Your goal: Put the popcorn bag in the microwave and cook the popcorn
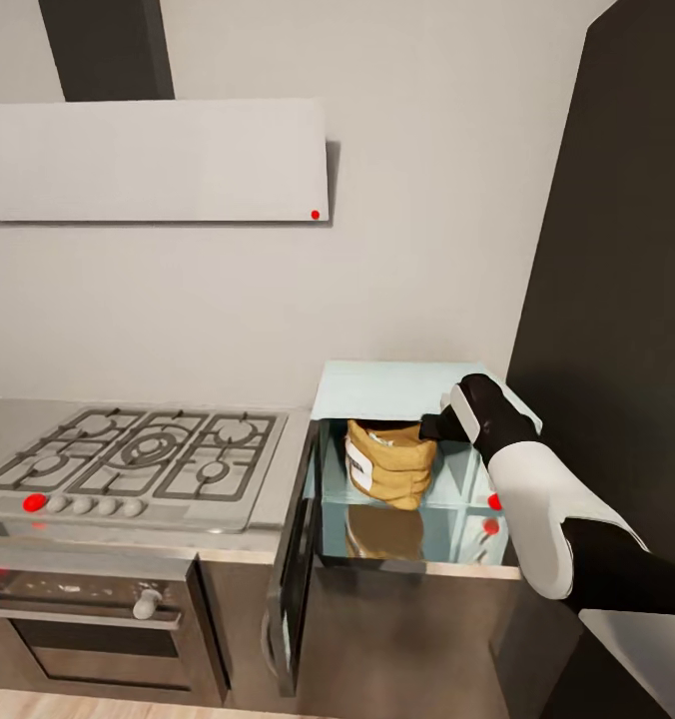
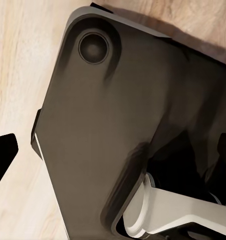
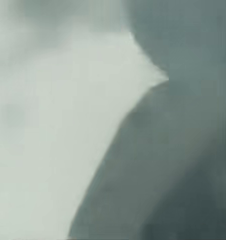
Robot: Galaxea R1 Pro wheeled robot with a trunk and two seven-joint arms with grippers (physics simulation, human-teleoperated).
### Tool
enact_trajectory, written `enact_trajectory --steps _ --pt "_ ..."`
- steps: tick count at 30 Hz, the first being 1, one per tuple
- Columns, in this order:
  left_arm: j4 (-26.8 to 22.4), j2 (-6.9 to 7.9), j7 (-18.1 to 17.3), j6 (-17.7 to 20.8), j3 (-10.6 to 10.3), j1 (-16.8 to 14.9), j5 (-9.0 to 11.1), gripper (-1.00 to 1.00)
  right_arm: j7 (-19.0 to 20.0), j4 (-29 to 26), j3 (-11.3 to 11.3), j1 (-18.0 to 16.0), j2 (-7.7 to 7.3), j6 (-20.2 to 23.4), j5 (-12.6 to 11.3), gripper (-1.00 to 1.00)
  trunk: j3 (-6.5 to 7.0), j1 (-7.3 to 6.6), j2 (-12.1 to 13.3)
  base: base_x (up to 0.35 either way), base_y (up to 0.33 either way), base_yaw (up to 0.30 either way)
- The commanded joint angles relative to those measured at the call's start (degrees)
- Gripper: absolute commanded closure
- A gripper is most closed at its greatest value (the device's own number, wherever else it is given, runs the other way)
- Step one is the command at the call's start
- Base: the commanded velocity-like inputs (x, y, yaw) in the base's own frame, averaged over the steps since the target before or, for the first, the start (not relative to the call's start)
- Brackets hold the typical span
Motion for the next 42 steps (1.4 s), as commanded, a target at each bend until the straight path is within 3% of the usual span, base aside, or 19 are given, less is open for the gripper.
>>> enact_trajectory --steps 1,21,22,36,42 --pt "0.0 -0.02 0.0 -0.1 0.3 0.0 0.1 -1.00 -0.2 1.4 -0.4 0.0 0.09 0.3 2.8 1.00 -0.10 0.03 0.0 0.149 0.000 0.000" --pt "0.0 -0.02 0.0 -0.1 0.4 0.0 0.1 -1.00 0.1 1.4 -0.4 0.0 0.00 0.5 2.6 1.00 -0.10 0.03 0.0 0.016 0.000 0.000" --pt "0.0 -0.02 0.0 -0.1 0.4 0.0 0.1 -1.00 0.2 1.4 -0.4 0.0 0.00 0.5 2.6 -1.00 -0.10 0.03 0.0 0.000 0.000 0.000" --pt "0.0 -0.03 0.0 -0.1 0.4 0.0 0.1 -1.00 0.3 0.5 -0.3 0.0 -0.16 0.5 2.5 -1.00 -0.10 0.03 0.0 -0.004 0.000 0.000" --pt "0.0 -0.25 0.0 -0.1 0.4 0.0 -0.1 -1.00 0.3 -0.3 -0.3 0.0 -0.18 0.5 2.3 -1.00 -0.10 0.03 0.0 -0.260 0.000 0.000"
